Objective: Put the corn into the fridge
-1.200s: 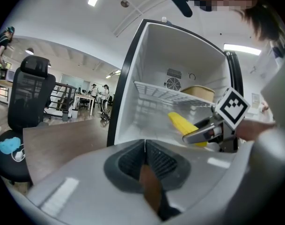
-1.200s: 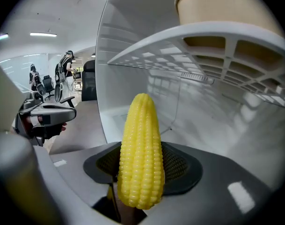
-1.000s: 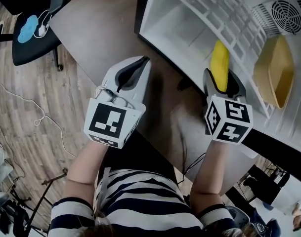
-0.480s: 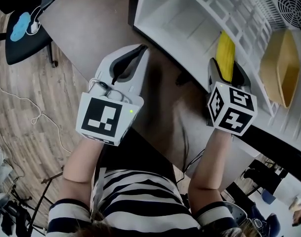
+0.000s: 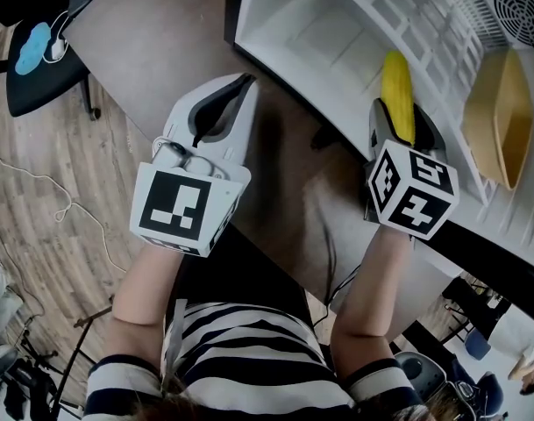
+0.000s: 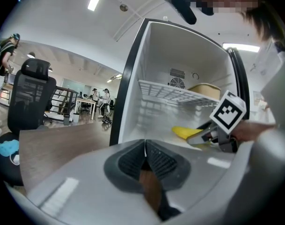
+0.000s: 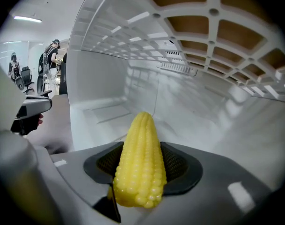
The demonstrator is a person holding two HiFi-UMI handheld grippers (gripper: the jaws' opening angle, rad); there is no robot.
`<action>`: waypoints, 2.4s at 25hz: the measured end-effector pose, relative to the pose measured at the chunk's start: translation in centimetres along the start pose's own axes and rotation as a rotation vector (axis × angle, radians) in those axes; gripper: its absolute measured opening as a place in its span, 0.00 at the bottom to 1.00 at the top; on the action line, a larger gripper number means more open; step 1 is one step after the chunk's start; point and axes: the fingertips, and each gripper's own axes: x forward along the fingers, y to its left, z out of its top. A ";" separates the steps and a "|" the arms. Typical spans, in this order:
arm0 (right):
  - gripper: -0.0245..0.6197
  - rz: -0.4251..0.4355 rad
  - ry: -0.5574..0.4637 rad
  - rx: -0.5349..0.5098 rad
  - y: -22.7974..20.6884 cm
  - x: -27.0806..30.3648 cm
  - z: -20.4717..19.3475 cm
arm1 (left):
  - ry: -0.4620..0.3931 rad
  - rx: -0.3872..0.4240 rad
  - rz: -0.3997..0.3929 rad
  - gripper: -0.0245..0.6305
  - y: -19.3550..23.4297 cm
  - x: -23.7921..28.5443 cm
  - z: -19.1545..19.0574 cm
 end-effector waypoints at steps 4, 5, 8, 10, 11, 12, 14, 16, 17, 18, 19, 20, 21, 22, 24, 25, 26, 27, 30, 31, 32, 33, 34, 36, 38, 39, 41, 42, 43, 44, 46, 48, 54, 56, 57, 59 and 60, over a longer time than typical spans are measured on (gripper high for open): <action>0.43 -0.015 -0.005 -0.015 0.0 0.1 0.1 | 0.005 -0.004 0.000 0.04 0.1 0.1 -0.2; 0.43 -0.016 -0.008 -0.017 0.0 0.1 0.2 | 0.007 -0.005 0.001 0.04 0.1 0.0 -0.2; 0.43 -0.025 -0.020 -0.022 0.0 0.0 0.2 | 0.004 -0.009 0.003 0.04 0.3 0.0 -0.2; 0.43 -0.032 -0.027 -0.024 0.1 -0.1 0.2 | -0.016 -0.002 0.003 0.04 0.4 0.0 0.1; 0.43 -0.035 -0.031 -0.024 0.1 -0.1 0.2 | -0.023 0.001 0.002 0.04 0.4 -0.1 0.2; 0.43 -0.038 -0.035 -0.023 0.1 -0.1 0.1 | -0.026 0.002 0.001 0.04 0.4 -0.1 0.3; 0.43 -0.048 -0.041 -0.026 0.1 -0.2 0.1 | -0.023 0.003 0.001 0.04 0.4 -0.2 0.4; 0.43 -0.061 -0.050 -0.039 0.1 -0.4 0.1 | -0.019 0.001 0.000 0.04 0.4 -0.3 0.6; 0.43 -0.066 -0.056 -0.044 0.1 -0.4 0.1 | -0.018 0.000 -0.002 0.04 0.4 -0.3 0.7; 0.43 -0.067 -0.060 -0.046 0.2 -0.5 0.1 | -0.017 0.000 -0.005 0.04 0.5 -0.4 0.8; 0.43 -0.066 -0.062 -0.043 0.3 -0.6 0.1 | -0.016 0.002 -0.009 0.04 0.5 -0.4 1.0; 0.43 -0.062 -0.064 -0.039 0.4 -0.7 0.1 | -0.015 0.006 -0.012 0.04 0.5 -0.5 1.2; 0.45 -0.058 -0.067 -0.034 0.5 -0.8 0.1 | -0.014 0.010 -0.016 0.04 0.5 -0.5 1.3; 0.45 -0.056 -0.071 -0.031 0.6 -1.0 0.1 | -0.013 0.013 -0.019 0.04 0.4 -0.5 1.5; 0.45 -0.055 -0.079 -0.030 0.9 -1.4 0.3 | -0.011 0.014 -0.027 0.04 0.4 -0.5 1.8; 0.45 -0.056 -0.080 -0.032 1.0 -1.6 0.4 | -0.010 0.015 -0.030 0.04 0.4 -0.4 1.9; 0.45 -0.057 -0.081 -0.034 1.1 -1.9 0.5 | -0.010 0.016 -0.034 0.04 0.3 -0.4 2.1; 0.45 -0.060 -0.083 -0.036 1.1 -2.2 0.5 | -0.011 0.017 -0.038 0.04 0.2 -0.4 2.3; 0.45 -0.075 -0.097 -0.029 0.9 -3.1 0.8 | -0.015 0.019 -0.046 0.04 -0.1 -0.3 3.0; 0.45 -0.078 -0.104 -0.022 0.8 -3.5 0.9 | -0.016 0.018 -0.048 0.04 -0.2 -0.3 3.3; 0.45 -0.080 -0.110 -0.013 0.8 -3.8 1.0 | -0.018 0.016 -0.049 0.04 -0.3 -0.3 3.6; 0.45 -0.082 -0.116 -0.003 0.9 -4.1 1.0 | -0.020 0.015 -0.050 0.04 -0.3 -0.3 3.8; 0.45 -0.084 -0.121 0.006 0.9 -4.5 1.0 | -0.023 0.015 -0.050 0.04 -0.4 -0.4 4.1; 0.45 -0.087 -0.131 0.022 1.0 -5.3 1.0 | -0.025 0.008 -0.049 0.04 -0.5 -0.5 4.4; 0.42 -0.093 -0.144 0.033 0.9 -6.1 1.1 | -0.024 -0.004 -0.051 0.04 -0.7 -0.7 4.7; 0.42 -0.098 -0.154 0.039 0.8 -6.5 1.2 | -0.024 -0.008 -0.052 0.04 -0.7 -0.7 4.9; 0.40 -0.104 -0.174 0.050 0.7 -7.3 1.2 | -0.025 -0.014 -0.055 0.04 -0.9 -0.9 5.2; 0.39 -0.105 -0.181 0.052 0.7 -7.7 1.2 | -0.027 -0.019 -0.055 0.04 -1.0 -1.0 5.4; 0.37 -0.109 -0.188 0.053 0.6 -8.0 1.1 | -0.028 -0.023 -0.056 0.04 -1.1 -1.1 5.6; 0.36 -0.116 -0.194 0.055 0.5 -8.4 1.0 | -0.029 -0.025 -0.058 0.04 -1.3 -1.3 5.8; 0.35 -0.133 -0.207 0.067 0.5 -9.2 0.8 | -0.026 -0.022 -0.063 0.04 -1.6 -1.6 6.0; 0.32 -0.138 -0.208 0.085 0.5 -9.9 0.3 | -0.023 -0.020 -0.067 0.04 -1.8 -1.9 6.2; 0.26 -0.124 -0.201 0.144 0.4 -11.2 -0.9 | -0.020 -0.020 -0.063 0.04 -1.7 -2.8 6.6; 0.24 -0.126 -0.209 0.161 0.4 -11.9 -1.1 | -0.016 -0.018 -0.068 0.04 -1.6 -3.0 6.8; 0.21 -0.125 -0.212 0.164 0.4 -12.2 -1.2 | -0.011 -0.017 -0.070 0.04 -1.7 -3.1 6.8; 0.18 -0.125 -0.217 0.168 0.3 -12.8 -1.5 | 0.002 -0.012 -0.075 0.04 -2.0 -3.4 6.5; 0.14 -0.128 -0.219 0.173 0.3 -13.1 -1.7 | 0.008 -0.007 -0.077 0.04 -2.2 -3.6 6.4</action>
